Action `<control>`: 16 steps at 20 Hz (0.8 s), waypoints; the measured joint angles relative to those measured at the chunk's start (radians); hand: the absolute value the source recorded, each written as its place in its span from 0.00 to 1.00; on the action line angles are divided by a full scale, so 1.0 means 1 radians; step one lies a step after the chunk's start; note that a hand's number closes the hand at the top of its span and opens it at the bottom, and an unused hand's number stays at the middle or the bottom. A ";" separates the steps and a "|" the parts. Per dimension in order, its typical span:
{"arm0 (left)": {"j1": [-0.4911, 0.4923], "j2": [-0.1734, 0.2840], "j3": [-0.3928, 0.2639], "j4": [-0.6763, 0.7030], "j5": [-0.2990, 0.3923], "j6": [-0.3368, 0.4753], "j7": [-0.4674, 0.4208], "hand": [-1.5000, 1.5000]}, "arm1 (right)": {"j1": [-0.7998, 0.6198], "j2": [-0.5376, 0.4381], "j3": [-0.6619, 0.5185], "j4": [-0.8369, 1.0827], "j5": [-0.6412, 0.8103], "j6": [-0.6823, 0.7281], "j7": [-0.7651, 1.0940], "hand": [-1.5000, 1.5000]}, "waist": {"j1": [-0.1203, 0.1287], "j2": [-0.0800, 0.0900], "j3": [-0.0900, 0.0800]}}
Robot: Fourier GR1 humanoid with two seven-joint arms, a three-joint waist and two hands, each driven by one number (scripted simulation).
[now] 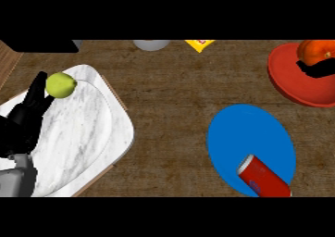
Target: Pick the squash from the plate and place it in the bowl
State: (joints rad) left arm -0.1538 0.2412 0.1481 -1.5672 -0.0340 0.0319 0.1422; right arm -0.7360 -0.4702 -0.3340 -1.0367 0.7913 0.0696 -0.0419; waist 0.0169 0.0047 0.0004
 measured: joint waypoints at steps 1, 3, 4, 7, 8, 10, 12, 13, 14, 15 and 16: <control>-0.002 -0.002 -0.003 -0.007 -0.001 0.001 0.008 0.50 | -0.015 -0.019 -0.014 0.059 -0.005 -0.014 -0.038 1.00 | 0.003 0.001 0.000; -0.023 0.001 0.005 0.030 0.001 -0.004 -0.007 0.50 | -0.052 -0.037 -0.030 0.177 -0.004 -0.057 -0.099 1.00 | 0.008 0.005 0.001; -0.017 0.005 0.005 0.022 0.003 -0.010 -0.008 0.50 | -0.067 -0.056 -0.043 0.234 -0.006 -0.071 -0.133 1.00 | 0.012 0.006 0.001; -0.048 -0.008 -0.009 0.035 -0.013 0.003 -0.003 0.50 | -0.116 -0.082 -0.060 0.387 0.004 -0.132 -0.208 1.00 | 0.019 0.011 0.002; -0.056 -0.006 -0.007 0.038 -0.011 0.002 0.001 0.50 | -0.130 -0.095 -0.068 0.433 0.005 -0.147 -0.234 1.00 | 0.023 0.013 0.002; -0.065 -0.010 -0.011 0.054 -0.016 0.002 -0.005 0.50 | -0.150 -0.109 -0.082 0.512 0.005 -0.183 -0.285 1.00 | 0.028 0.016 0.002; -0.061 -0.013 -0.015 0.055 -0.016 -0.001 -0.020 0.50 | -0.163 -0.129 -0.095 0.579 0.008 -0.213 -0.320 1.00 | 0.037 0.019 0.003; -0.063 -0.007 -0.011 0.055 -0.013 -0.008 -0.020 0.50 | -0.159 -0.143 -0.070 0.601 0.044 -0.216 -0.299 1.00 | 0.043 0.021 0.002; -0.066 -0.010 -0.016 0.059 -0.015 -0.008 -0.021 0.50 | -0.157 -0.156 -0.054 0.628 0.069 -0.211 -0.272 1.00 | 0.044 0.023 0.002; -0.068 -0.017 -0.022 0.055 -0.017 -0.005 -0.018 0.50 | -0.157 -0.167 -0.047 0.658 0.083 -0.204 -0.252 1.00 | 0.047 0.024 0.002; -0.071 -0.020 -0.025 0.053 -0.019 -0.003 -0.016 0.50 | -0.159 -0.178 -0.048 0.687 0.089 -0.194 -0.238 0.00 | 0.050 0.026 0.003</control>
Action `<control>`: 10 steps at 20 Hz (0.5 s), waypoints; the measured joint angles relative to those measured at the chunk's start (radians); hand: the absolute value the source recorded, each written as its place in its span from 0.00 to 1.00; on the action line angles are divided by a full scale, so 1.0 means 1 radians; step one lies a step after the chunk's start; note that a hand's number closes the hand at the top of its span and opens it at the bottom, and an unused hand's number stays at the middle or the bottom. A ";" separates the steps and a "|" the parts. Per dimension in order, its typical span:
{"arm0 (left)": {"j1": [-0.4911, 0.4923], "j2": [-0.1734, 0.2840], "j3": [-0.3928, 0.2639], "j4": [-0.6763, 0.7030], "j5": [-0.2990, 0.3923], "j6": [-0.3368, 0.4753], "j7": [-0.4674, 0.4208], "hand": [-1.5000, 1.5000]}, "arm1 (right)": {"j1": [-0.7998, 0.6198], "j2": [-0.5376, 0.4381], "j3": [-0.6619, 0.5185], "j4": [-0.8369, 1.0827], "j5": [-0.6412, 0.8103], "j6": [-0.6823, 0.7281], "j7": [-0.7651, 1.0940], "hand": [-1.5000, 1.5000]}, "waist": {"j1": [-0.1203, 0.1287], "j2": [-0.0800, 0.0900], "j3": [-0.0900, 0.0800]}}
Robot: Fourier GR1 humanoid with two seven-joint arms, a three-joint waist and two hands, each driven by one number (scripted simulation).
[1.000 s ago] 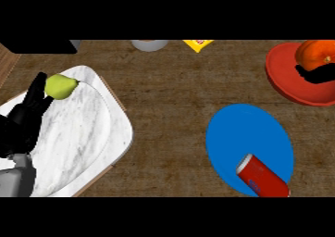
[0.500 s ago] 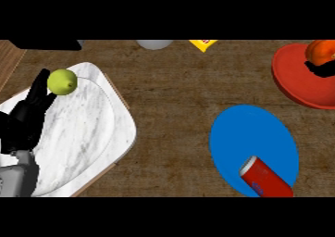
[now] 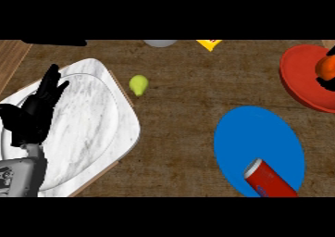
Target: Pick the squash from the plate and place it in the bowl
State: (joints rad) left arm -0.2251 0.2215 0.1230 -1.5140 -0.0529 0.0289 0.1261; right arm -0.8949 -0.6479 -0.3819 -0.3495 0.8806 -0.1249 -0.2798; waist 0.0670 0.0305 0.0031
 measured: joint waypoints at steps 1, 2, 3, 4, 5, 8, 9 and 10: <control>-0.004 0.001 -0.001 0.002 -0.001 -0.002 -0.003 0.50 | -0.002 -0.009 -0.003 0.027 0.001 0.013 0.004 0.00 | 0.001 0.001 0.000; -0.003 0.005 0.000 0.002 0.001 -0.008 -0.004 0.50 | -0.011 -0.023 -0.007 0.051 0.001 0.033 0.009 0.00 | 0.005 0.002 0.001; -0.006 0.003 -0.003 -0.001 -0.001 -0.006 0.000 0.50 | -0.017 -0.031 -0.007 0.073 0.003 0.050 0.008 0.00 | 0.008 0.003 0.001; -0.006 -0.001 -0.007 -0.005 -0.004 -0.003 0.003 0.50 | -0.015 -0.040 -0.007 0.090 0.004 0.062 -0.008 0.00 | 0.009 0.004 0.002; -0.005 -0.003 -0.008 -0.003 -0.001 -0.006 -0.004 0.50 | -0.013 -0.036 -0.009 0.105 0.002 0.067 -0.022 0.00 | 0.013 0.006 0.002; -0.007 -0.008 -0.010 -0.004 -0.003 -0.002 -0.007 0.50 | -0.014 -0.054 -0.037 0.139 -0.027 0.115 -0.087 0.00 | 0.013 0.007 0.004; -0.011 0.000 0.000 0.003 0.005 -0.009 -0.007 0.50 | -0.018 -0.055 -0.056 0.147 -0.047 0.132 -0.107 0.00 | 0.010 0.006 0.004; -0.008 0.002 0.002 0.001 0.007 -0.010 -0.006 0.50 | -0.023 -0.060 -0.083 0.154 -0.075 0.149 -0.122 0.00 | 0.009 0.005 0.005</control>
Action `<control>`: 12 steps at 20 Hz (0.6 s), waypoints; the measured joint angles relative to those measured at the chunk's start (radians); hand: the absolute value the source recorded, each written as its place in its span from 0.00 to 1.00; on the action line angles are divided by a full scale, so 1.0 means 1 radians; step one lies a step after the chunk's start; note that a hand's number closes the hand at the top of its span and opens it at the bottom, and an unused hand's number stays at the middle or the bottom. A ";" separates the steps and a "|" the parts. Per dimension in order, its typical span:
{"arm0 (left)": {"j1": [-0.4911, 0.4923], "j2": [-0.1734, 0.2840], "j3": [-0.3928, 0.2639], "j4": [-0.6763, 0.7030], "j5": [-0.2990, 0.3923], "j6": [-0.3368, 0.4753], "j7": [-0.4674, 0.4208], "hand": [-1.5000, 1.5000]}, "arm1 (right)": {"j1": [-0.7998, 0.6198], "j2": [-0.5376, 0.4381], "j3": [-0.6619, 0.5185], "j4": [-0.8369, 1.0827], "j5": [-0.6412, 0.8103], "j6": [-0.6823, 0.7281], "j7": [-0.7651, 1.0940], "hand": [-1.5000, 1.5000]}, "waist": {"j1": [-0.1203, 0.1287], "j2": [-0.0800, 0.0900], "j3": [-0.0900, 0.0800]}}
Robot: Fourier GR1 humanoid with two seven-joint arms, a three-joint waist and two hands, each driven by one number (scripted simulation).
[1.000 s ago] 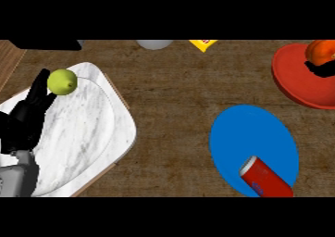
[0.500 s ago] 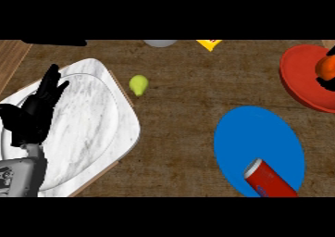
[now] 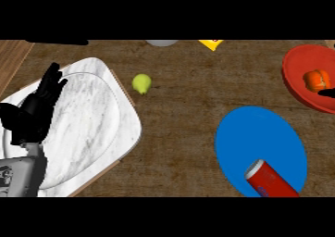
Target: Pick the squash from the plate and place it in the bowl
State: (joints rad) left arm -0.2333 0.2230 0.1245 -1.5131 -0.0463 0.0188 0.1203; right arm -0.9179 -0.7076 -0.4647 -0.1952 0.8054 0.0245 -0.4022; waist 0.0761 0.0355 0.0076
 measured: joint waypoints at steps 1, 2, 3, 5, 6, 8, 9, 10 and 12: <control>-0.001 -0.002 0.001 0.001 0.000 0.002 0.003 0.50 | -0.007 0.000 -0.033 0.008 -0.034 0.018 -0.013 0.00 | -0.003 0.000 0.001; 0.000 -0.005 0.000 -0.001 -0.001 0.006 0.007 0.50 | -0.011 -0.001 -0.067 0.013 -0.070 0.031 -0.028 0.00 | -0.006 -0.002 0.001; 0.004 -0.001 0.003 -0.003 0.001 0.004 0.007 0.50 | -0.017 -0.006 -0.106 0.018 -0.109 0.044 -0.040 0.00 | -0.007 -0.003 0.002; 0.009 -0.001 0.005 -0.005 0.000 0.006 0.007 0.50 | -0.023 -0.023 -0.181 0.029 -0.185 0.081 -0.063 0.00 | -0.014 -0.005 0.002; 0.010 0.000 0.007 -0.008 0.001 0.006 0.006 0.50 | -0.020 -0.032 -0.216 0.036 -0.221 0.102 -0.075 0.00 | -0.017 -0.005 0.002; 0.012 0.004 0.012 -0.007 0.005 0.002 0.005 0.50 | -0.014 -0.059 -0.276 0.049 -0.281 0.148 -0.089 0.00 | -0.020 -0.005 0.002; 0.015 0.006 0.013 -0.014 0.007 0.000 0.006 0.50 | -0.004 -0.077 -0.300 0.057 -0.305 0.173 -0.091 0.00 | -0.020 -0.004 0.002; 0.018 0.004 0.014 -0.011 0.005 0.003 -0.003 0.50 | 0.003 -0.099 -0.318 0.063 -0.323 0.202 -0.090 0.00 | -0.021 -0.003 0.002; 0.014 0.003 0.016 -0.018 0.007 0.007 0.012 0.50 | 0.025 -0.139 -0.345 0.075 -0.350 0.259 -0.086 0.00 | -0.021 -0.003 0.002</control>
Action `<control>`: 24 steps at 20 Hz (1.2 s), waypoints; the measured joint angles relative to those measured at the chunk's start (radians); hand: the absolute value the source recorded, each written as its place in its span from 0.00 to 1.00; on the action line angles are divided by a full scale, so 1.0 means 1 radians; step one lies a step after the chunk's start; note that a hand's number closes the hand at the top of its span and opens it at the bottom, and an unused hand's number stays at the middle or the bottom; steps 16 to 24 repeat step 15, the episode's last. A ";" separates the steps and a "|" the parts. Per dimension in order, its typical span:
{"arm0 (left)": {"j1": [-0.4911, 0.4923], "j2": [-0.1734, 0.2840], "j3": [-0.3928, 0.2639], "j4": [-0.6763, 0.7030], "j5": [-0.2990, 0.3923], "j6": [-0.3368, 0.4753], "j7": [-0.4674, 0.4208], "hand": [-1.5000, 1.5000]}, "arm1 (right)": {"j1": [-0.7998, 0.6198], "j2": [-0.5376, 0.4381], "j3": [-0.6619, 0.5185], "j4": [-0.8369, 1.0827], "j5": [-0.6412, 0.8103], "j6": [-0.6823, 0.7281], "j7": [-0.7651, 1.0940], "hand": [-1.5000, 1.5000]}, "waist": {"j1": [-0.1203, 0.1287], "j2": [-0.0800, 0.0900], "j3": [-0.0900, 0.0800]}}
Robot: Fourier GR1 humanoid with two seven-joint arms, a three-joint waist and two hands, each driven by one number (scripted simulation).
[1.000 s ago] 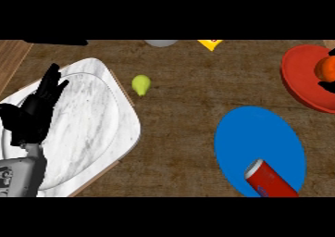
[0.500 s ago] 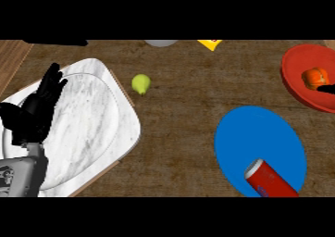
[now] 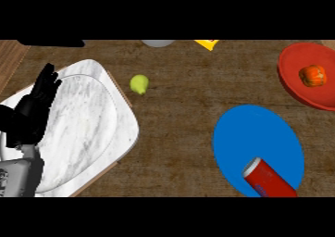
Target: Pick the squash from the plate and place it in the bowl
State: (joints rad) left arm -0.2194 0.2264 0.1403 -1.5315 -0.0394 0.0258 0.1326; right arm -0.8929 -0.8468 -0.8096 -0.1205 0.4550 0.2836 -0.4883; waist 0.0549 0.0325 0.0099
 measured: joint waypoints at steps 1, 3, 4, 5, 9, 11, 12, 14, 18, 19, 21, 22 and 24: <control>0.001 -0.004 -0.004 0.000 -0.004 0.003 -0.004 0.50 | 0.013 -0.019 -0.009 0.004 -0.009 0.026 0.001 0.00 | -0.001 0.001 0.000; 0.007 -0.002 -0.003 -0.001 -0.005 0.002 -0.004 0.50 | 0.048 -0.053 -0.024 0.010 -0.025 0.080 -0.007 0.00 | -0.003 0.001 0.000; 0.012 -0.003 -0.005 -0.005 -0.006 0.002 -0.002 0.50 | 0.064 -0.072 -0.032 0.014 -0.033 0.109 -0.009 0.00 | -0.003 0.001 0.001; 0.014 0.002 0.001 -0.008 -0.001 -0.001 -0.002 0.50 | 0.084 -0.089 -0.038 0.016 -0.040 0.142 -0.018 0.00 | -0.005 0.000 0.001; 0.021 0.001 0.005 -0.007 0.001 -0.002 -0.012 0.50 | 0.148 -0.133 -0.064 0.025 -0.067 0.241 -0.043 0.00 | -0.007 0.002 0.003; 0.025 0.002 0.008 0.000 0.003 -0.004 -0.018 0.50 | 0.163 -0.153 -0.077 0.029 -0.082 0.284 -0.032 0.00 | -0.009 0.002 0.003; 0.023 0.007 0.011 -0.003 0.005 -0.008 -0.015 0.50 | 0.175 -0.158 -0.082 0.027 -0.088 0.293 -0.031 0.00 | -0.008 0.001 0.004; 0.025 0.006 0.010 0.001 0.003 -0.006 -0.017 0.50 | 0.188 -0.167 -0.094 0.022 -0.103 0.314 -0.025 0.00 | -0.010 0.001 0.005; 0.029 0.001 0.008 -0.003 0.004 -0.005 -0.019 0.50 | 0.197 -0.168 -0.100 0.020 -0.111 0.322 -0.023 0.00 | -0.010 0.000 0.005; 0.029 0.001 0.008 -0.003 0.004 -0.005 -0.019 0.50 | 0.197 -0.168 -0.100 0.020 -0.111 0.322 -0.023 0.00 | -0.010 0.000 0.005; 0.029 0.001 0.008 -0.003 0.004 -0.005 -0.019 0.50 | 0.197 -0.168 -0.100 0.020 -0.111 0.322 -0.023 0.00 | -0.010 0.000 0.005; 0.029 0.001 0.008 -0.003 0.004 -0.005 -0.019 0.50 | 0.197 -0.168 -0.100 0.020 -0.111 0.322 -0.023 0.00 | -0.010 0.000 0.005; 0.029 0.001 0.008 -0.003 0.004 -0.005 -0.019 0.50 | 0.197 -0.168 -0.100 0.020 -0.111 0.322 -0.023 0.00 | -0.010 0.000 0.005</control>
